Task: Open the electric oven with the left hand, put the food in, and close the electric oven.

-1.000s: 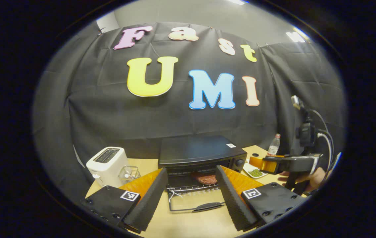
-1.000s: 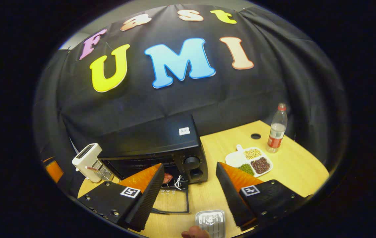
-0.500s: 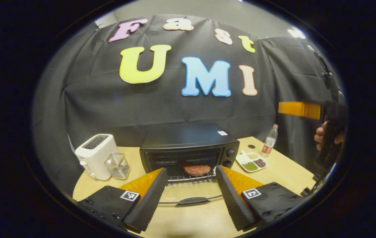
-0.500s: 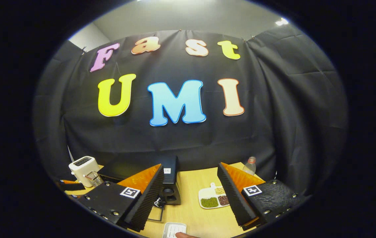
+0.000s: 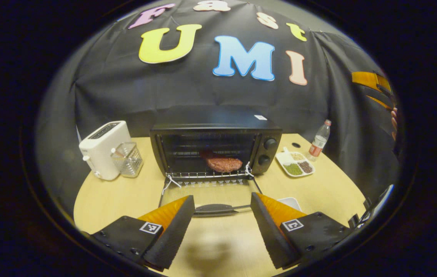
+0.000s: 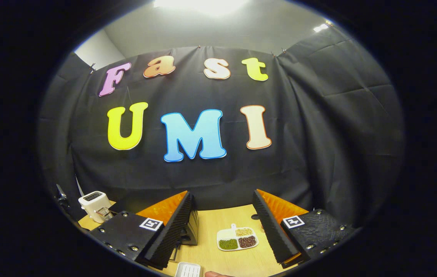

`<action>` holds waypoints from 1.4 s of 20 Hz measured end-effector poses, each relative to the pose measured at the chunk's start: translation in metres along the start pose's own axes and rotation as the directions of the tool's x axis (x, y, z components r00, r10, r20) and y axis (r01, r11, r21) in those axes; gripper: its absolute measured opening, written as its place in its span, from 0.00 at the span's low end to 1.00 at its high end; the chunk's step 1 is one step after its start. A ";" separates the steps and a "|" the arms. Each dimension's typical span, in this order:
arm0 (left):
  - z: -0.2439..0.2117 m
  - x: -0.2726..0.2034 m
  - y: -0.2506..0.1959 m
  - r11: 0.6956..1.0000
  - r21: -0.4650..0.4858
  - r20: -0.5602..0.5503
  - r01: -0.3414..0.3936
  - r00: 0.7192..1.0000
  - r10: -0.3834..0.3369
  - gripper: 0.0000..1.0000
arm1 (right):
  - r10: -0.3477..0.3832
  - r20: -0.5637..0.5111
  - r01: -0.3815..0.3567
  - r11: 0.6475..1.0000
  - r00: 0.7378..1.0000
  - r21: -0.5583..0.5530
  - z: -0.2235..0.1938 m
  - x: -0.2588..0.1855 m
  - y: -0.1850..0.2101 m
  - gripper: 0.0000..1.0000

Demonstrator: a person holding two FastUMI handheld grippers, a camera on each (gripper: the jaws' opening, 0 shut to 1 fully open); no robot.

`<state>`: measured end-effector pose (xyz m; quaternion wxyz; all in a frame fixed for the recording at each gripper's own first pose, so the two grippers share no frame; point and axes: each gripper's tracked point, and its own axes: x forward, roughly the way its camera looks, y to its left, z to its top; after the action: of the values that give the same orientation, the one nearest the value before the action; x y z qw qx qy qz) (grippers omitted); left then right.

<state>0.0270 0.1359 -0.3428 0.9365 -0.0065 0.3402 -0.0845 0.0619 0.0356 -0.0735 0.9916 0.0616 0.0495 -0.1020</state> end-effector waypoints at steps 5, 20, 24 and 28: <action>-0.044 0.029 0.001 0.999 -0.033 -0.141 -0.010 0.990 0.005 0.98 | -0.025 -0.016 0.026 1.000 1.000 0.007 -0.009 -0.006 -0.020 0.97; -0.103 0.086 0.017 0.998 -0.054 -0.355 -0.021 0.935 0.000 1.00 | -0.130 -0.043 0.130 0.992 0.991 -0.004 -0.019 -0.010 -0.065 0.97; -0.112 0.095 0.019 0.998 -0.055 -0.388 -0.032 0.922 0.008 1.00 | -0.151 -0.048 0.151 0.988 0.987 -0.007 -0.021 -0.011 -0.072 0.97; -0.114 0.103 0.024 0.997 -0.067 -0.402 -0.046 0.915 0.015 0.98 | -0.151 -0.050 0.150 0.989 0.987 -0.014 -0.020 -0.009 -0.069 0.97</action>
<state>0.0358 0.1477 -0.4975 0.8472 -0.0186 0.5279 -0.0566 0.0373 -0.0270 -0.0997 0.9798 0.0553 0.0800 -0.1747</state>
